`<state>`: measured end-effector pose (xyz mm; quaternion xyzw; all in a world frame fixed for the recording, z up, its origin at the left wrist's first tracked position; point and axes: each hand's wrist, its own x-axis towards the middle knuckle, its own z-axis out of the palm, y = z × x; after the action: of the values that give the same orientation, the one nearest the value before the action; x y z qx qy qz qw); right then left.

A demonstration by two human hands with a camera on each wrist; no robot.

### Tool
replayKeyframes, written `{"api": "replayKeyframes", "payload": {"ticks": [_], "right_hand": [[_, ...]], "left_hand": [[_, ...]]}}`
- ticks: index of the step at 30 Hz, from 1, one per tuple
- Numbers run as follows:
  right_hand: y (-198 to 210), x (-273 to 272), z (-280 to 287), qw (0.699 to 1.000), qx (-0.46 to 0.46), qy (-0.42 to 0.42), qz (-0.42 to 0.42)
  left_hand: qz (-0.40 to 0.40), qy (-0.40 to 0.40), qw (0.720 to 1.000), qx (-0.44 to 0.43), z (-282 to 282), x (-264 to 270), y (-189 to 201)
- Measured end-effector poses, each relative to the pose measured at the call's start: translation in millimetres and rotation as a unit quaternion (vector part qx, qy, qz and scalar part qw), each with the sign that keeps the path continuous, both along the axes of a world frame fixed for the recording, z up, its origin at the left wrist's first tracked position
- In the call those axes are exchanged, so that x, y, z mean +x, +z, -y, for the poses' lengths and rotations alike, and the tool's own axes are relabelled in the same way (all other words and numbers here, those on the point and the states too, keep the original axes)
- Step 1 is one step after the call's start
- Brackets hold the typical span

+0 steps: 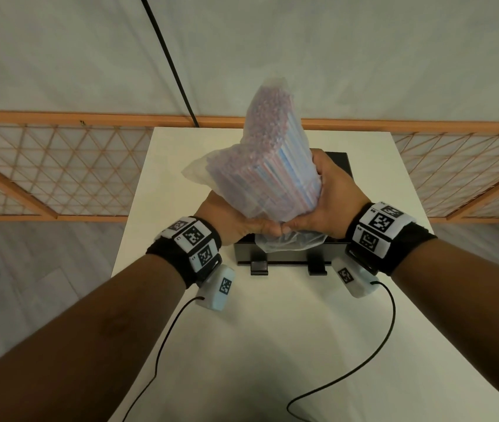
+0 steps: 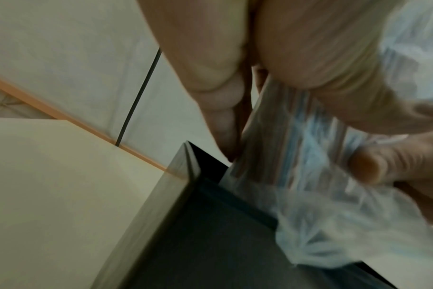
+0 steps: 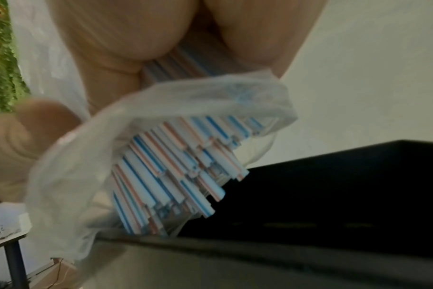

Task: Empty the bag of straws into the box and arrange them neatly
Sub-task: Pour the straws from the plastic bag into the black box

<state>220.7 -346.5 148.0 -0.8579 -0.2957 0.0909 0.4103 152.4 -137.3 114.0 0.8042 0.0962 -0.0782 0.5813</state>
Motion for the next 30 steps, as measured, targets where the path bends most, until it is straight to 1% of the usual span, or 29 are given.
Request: {"api": "replayKeyframes", "payload": {"ticks": [3, 6, 8, 11, 14, 15, 19, 21, 25, 30], "right_hand": [[-6.1, -1.7, 1.0, 1.000, -0.010, 0.000, -0.008], [-7.3, -2.1, -0.1, 1.000, -0.023, 0.001, -0.020], [-6.6, -1.5, -2.0, 0.999, -0.027, 0.003, -0.021], [-7.9, -1.1, -3.8, 1.000, -0.022, 0.013, -0.018], [-9.7, -2.8, -2.5, 0.999, -0.019, 0.014, -0.027], [-10.0, -3.5, -2.3, 0.999, -0.017, 0.011, -0.032], [-8.1, -4.5, -5.9, 0.999, -0.019, 0.001, -0.045], [-7.3, -4.0, -8.8, 0.999, -0.018, 0.000, -0.034], [-7.0, -3.5, -13.1, 0.999, 0.006, 0.004, -0.033], [-5.6, -9.3, -18.6, 1.000, -0.002, 0.021, -0.002]], "left_hand": [[0.016, -0.037, 0.998, -0.053, -5.3, -1.0, -2.1], [0.039, -0.008, 0.995, -0.090, -4.9, -2.7, -0.5], [0.040, 0.004, 0.993, -0.110, -5.3, -1.8, -4.8], [0.029, -0.023, 0.993, -0.116, -6.8, -1.0, -9.1], [0.041, -0.041, 0.995, -0.085, -10.3, -1.4, -2.4], [0.049, -0.040, 0.994, -0.085, -11.7, -1.6, -0.6], [0.067, -0.005, 0.985, -0.157, -15.9, -3.0, -1.0], [0.063, 0.007, 0.984, -0.166, -16.7, -1.4, -3.4], [0.062, 0.005, 0.981, -0.181, -17.4, 0.1, -6.4], [0.045, 0.018, 0.980, -0.195, -18.2, -1.6, -11.9]]}}
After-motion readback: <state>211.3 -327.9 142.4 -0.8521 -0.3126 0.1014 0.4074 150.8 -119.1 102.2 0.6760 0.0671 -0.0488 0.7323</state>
